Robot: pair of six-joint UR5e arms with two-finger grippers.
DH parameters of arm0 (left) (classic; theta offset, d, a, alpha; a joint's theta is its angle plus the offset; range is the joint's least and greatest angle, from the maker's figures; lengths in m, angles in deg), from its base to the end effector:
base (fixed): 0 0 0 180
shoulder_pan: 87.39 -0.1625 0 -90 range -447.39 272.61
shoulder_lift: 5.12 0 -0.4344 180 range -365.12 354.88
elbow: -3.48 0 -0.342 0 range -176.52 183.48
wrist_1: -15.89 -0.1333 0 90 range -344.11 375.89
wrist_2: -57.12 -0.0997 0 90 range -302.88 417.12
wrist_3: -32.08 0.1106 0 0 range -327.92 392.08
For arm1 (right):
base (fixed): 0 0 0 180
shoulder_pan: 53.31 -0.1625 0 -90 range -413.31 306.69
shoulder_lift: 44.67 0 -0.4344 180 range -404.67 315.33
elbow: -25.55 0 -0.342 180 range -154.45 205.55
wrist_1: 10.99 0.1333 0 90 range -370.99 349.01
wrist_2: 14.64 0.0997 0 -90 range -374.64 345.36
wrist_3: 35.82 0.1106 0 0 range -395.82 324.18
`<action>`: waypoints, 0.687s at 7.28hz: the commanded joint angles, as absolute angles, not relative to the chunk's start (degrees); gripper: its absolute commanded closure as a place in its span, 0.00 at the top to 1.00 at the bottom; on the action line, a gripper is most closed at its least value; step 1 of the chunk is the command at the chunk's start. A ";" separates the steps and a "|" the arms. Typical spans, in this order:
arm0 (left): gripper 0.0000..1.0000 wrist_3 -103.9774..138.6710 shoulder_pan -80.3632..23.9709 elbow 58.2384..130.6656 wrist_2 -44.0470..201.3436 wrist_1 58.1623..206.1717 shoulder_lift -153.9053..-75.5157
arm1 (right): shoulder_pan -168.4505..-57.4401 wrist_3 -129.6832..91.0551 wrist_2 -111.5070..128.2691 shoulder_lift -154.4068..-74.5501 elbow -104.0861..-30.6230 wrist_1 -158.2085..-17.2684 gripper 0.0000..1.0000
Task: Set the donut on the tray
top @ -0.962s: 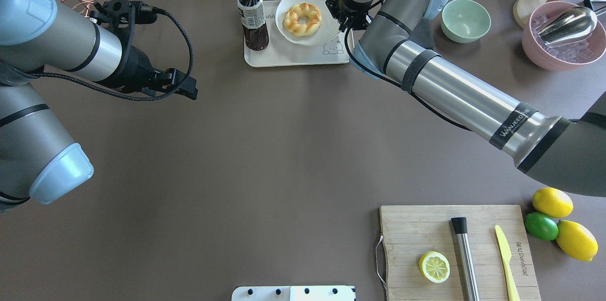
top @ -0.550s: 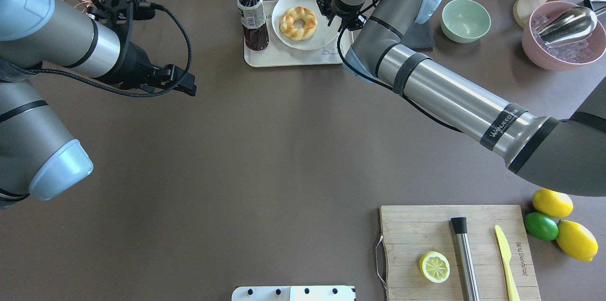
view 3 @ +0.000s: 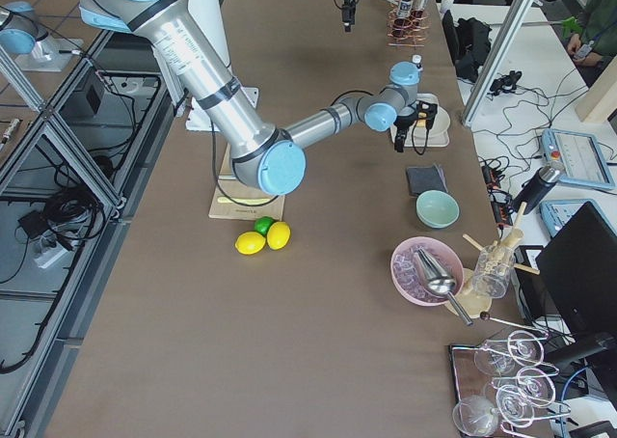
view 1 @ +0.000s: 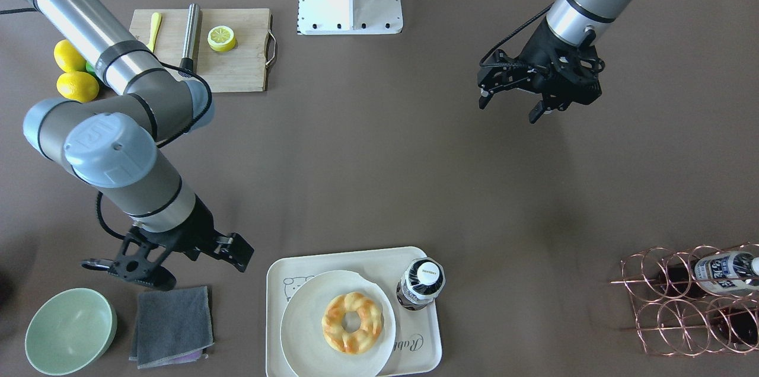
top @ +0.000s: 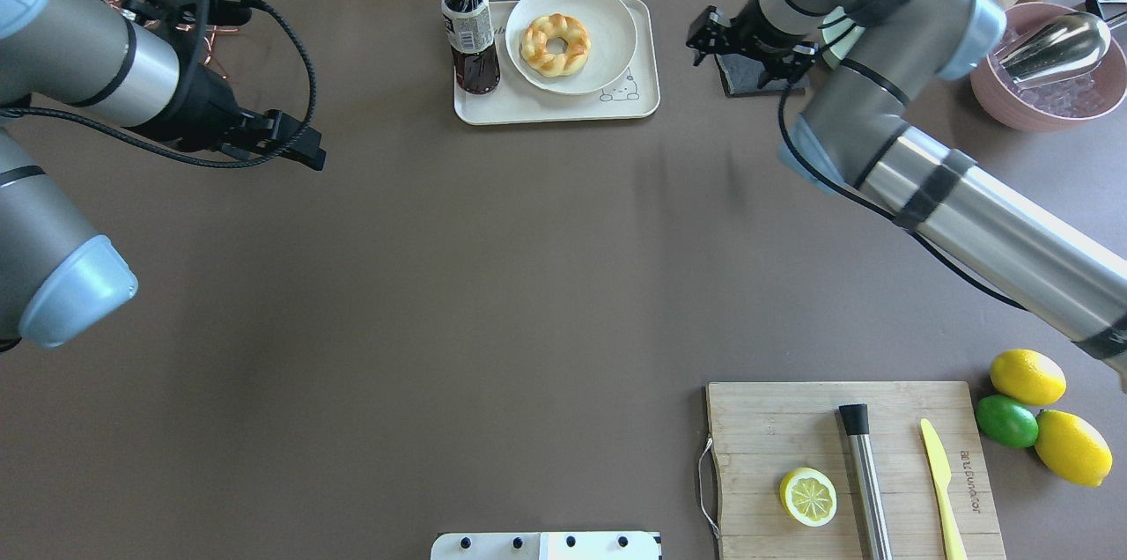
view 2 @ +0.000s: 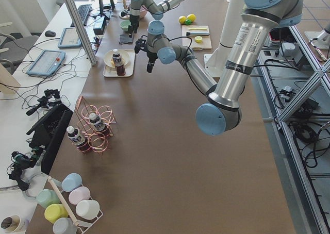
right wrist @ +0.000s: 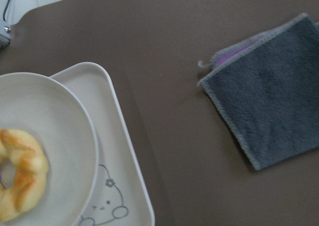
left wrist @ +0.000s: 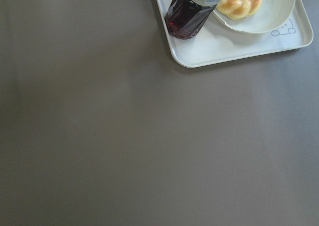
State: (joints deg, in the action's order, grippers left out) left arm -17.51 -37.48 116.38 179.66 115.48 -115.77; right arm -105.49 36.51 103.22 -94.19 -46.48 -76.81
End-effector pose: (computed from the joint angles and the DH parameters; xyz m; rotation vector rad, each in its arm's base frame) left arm 0.2884 -0.4572 0.3095 0.2676 1.0063 0.1127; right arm -0.3877 -0.6326 0.3565 0.0812 -0.9211 0.3611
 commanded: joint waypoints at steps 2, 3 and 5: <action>0.98 5.46 -21.44 114.59 187.53 115.12 -102.27 | -115.15 14.02 111.36 -122.64 -68.18 -78.93 1.00; 0.98 13.54 -16.86 112.05 188.15 115.03 -99.36 | -120.06 4.10 114.87 -130.03 -71.71 -78.93 1.00; 0.98 26.92 -6.67 105.03 187.99 114.94 -96.80 | -131.83 -16.63 119.63 -139.99 -72.36 -79.37 1.00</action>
